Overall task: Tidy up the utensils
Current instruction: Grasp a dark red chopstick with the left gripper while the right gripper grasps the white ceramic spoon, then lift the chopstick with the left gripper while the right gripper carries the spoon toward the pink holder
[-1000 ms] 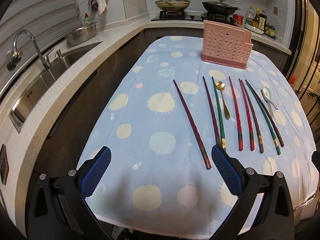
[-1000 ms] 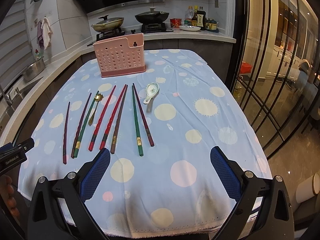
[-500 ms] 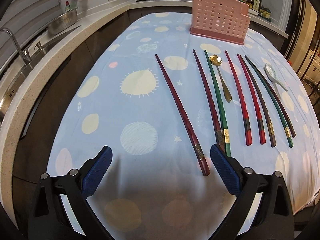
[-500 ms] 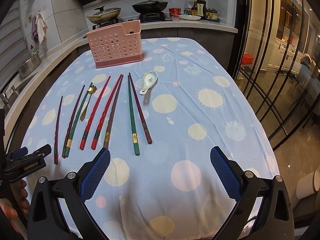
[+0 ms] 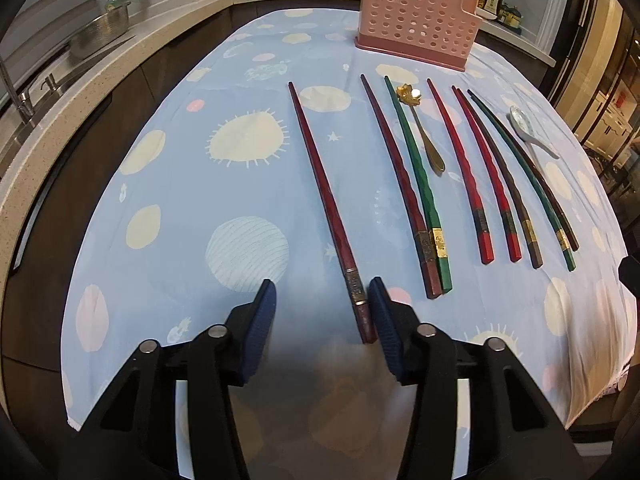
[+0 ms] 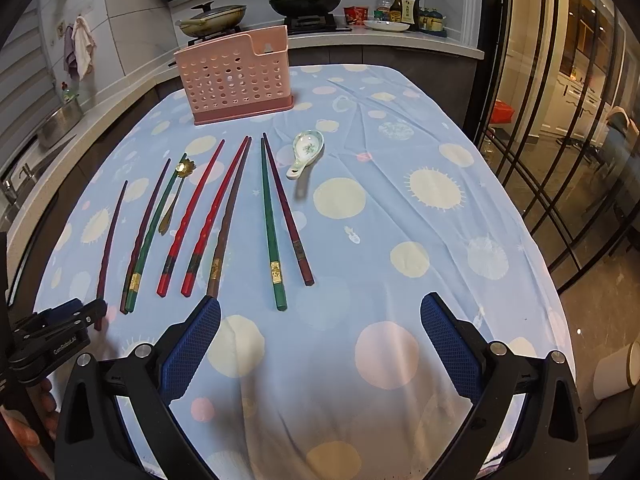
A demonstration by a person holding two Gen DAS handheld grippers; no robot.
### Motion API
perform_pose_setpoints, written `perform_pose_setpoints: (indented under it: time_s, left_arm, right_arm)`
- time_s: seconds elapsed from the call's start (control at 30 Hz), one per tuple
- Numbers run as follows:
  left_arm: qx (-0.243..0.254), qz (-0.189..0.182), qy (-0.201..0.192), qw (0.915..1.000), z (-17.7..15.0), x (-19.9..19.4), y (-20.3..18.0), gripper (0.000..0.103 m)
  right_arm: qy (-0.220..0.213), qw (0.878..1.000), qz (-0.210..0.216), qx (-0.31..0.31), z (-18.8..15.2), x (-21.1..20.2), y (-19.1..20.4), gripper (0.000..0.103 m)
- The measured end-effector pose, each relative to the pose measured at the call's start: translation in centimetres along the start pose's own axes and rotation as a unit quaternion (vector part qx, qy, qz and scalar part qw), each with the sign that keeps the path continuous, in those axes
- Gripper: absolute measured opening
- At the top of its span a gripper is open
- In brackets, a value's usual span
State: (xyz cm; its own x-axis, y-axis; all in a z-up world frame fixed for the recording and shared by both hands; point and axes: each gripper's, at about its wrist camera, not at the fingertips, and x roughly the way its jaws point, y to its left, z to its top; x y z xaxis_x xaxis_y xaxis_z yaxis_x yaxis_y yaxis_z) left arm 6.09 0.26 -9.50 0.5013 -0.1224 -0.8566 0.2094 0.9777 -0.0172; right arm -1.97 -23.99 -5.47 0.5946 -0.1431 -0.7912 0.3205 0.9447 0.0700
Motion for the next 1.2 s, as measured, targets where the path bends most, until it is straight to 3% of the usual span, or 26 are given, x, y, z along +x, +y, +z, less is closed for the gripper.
perform_pose_setpoints:
  time_s: [0.1,0.17,0.43,0.67,0.8,1.2]
  left_arm:
    - [-0.01,-0.023,0.005,0.9997,0.4,0.0,0.7,0.016]
    - [-0.018,-0.038,0.01,0.9991,0.8,0.3,1.1,0.009]
    - [-0.015,-0.037,0.015,0.9991,2.3,1.3,1.0,0.009]
    - [-0.013,-0.04,0.019,0.9989,2.8,1.6,1.3,0.009]
    - [-0.011,-0.041,0.019,0.9989,2.8,1.7,1.2,0.009]
    - [-0.01,-0.042,0.018,0.9989,3.0,1.8,1.2,0.009]
  right_arm:
    - [0.0,1.0,0.013,0.009,0.8,0.5,-0.4,0.09]
    - [-0.002,1.0,0.018,0.011,1.7,1.0,-0.6,0.084]
    - [-0.019,0.998,0.051,0.039,7.6,4.4,-1.2,0.047]
    - [0.015,0.994,0.086,0.068,9.9,9.5,-0.5,0.017]
    - [0.022,0.993,0.09,0.076,10.3,10.9,-0.2,0.01]
    - [0.045,0.991,0.093,0.089,9.1,13.1,-0.6,0.01]
